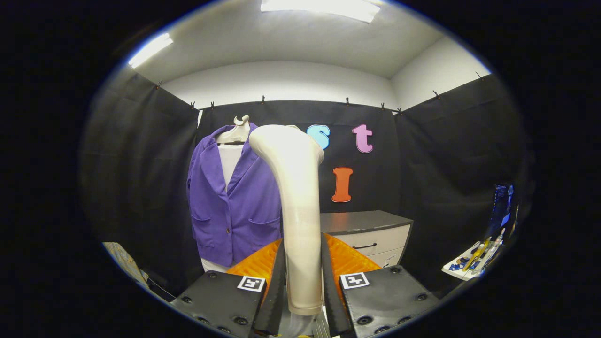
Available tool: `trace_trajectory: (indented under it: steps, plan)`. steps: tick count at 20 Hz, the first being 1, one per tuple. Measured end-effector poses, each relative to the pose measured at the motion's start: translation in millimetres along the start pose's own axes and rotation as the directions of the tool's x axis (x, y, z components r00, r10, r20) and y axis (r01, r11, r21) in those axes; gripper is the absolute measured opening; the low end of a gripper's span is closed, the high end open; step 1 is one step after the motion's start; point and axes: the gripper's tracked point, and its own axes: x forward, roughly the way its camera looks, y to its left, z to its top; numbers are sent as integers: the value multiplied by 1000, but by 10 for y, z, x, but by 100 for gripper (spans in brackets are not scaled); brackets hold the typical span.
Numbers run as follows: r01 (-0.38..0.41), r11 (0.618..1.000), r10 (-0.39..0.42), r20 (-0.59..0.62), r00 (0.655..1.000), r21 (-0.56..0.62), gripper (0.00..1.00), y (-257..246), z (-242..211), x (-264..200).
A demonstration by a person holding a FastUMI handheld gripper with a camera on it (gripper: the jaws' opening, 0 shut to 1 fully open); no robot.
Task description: Iron the clothes twice with a garment steamer, once on the left side and once on the right side.
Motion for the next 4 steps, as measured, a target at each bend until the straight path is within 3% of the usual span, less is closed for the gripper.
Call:
trace_trajectory:
  steps: [4]
  plan:
    - [12,1000,-12,0,1000,-4,45,-13,-17,-10]
